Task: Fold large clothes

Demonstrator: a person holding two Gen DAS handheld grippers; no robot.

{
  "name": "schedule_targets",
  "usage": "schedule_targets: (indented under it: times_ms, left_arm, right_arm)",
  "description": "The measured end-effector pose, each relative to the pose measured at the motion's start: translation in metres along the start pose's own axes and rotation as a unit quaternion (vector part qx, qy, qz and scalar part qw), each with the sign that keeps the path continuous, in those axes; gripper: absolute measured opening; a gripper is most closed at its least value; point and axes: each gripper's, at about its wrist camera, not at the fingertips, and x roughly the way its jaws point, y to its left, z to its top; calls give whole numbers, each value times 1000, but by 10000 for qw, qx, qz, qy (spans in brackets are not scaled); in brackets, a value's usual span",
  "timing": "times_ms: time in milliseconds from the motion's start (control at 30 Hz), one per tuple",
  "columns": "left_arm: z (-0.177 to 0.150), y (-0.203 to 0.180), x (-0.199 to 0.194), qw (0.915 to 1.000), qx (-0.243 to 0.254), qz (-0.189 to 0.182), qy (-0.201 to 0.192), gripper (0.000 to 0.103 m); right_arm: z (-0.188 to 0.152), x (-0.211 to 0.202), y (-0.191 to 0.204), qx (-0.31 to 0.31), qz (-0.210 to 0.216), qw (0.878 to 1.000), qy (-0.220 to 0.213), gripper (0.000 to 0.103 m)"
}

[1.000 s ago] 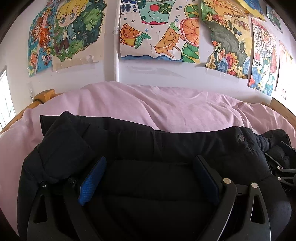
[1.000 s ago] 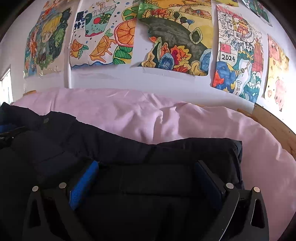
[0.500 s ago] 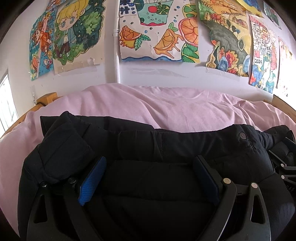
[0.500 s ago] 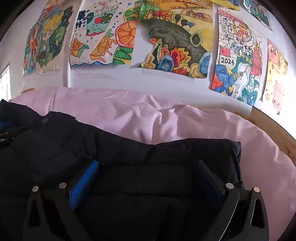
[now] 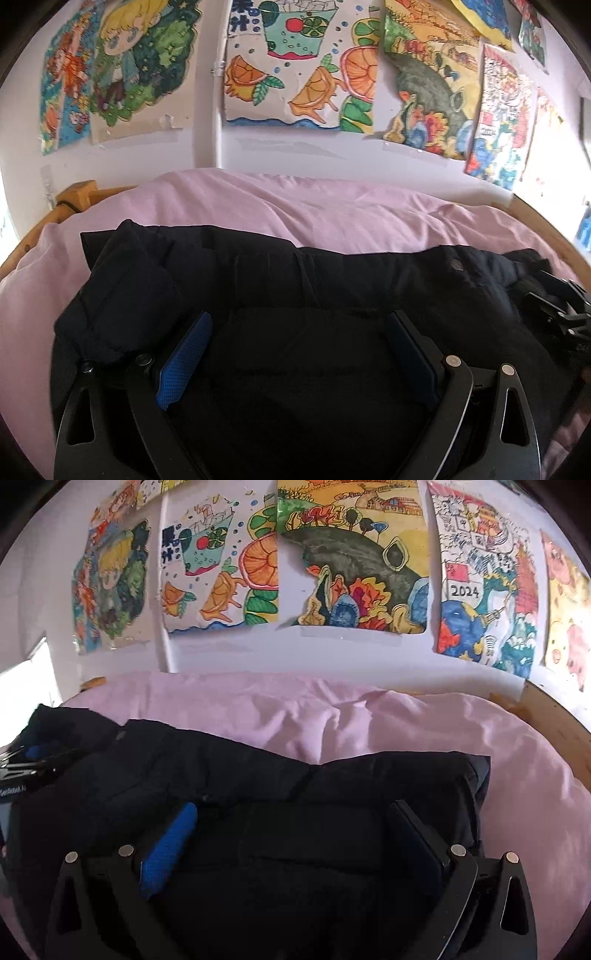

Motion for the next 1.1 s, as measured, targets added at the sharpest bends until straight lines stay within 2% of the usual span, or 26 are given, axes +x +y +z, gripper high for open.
schedule_targets:
  times_ms: [167, 367, 467, 567, 700, 800, 933, 1000, 1100]
  left_arm:
    - [2, 9, -38, 9998, 176, -86, -31, 92]
    - [-12, 25, -83, 9995, 236, -195, -104, 93]
    - [-21, 35, -99, 9993, 154, -333, 24, 93]
    - [-31, 42, -112, 9990, 241, -378, 87, 93]
    - [-49, 53, -123, 9983, 397, -313, 281, 93]
    - [-61, 68, -123, 9980, 45, -338, 531, 93]
    - [-75, 91, -112, 9890, -651, -794, 1062, 92]
    - [-81, 99, -103, 9830, -906, -940, 1290, 92]
    - [-82, 106, -98, 9787, -1105, -1090, 1343, 93]
  right_arm:
    - [1, -36, -5, -243, 171, 9996, -10, 103]
    - [-15, -83, -12, -432, 433, 9980, 129, 103]
    - [-24, -94, -26, -143, 557, 9979, 307, 103]
    - [-41, -109, -52, 412, 827, 9943, 531, 103]
    - [-61, -121, -80, 593, 907, 9914, 731, 103]
    - [-71, -120, -96, 861, 1185, 9853, 880, 103]
    - [-73, -108, -105, 1146, 1954, 9695, 931, 103]
    - [-70, -98, -108, 1191, 2104, 9659, 924, 103]
    - [-61, -74, -119, 1480, 2280, 9576, 954, 103]
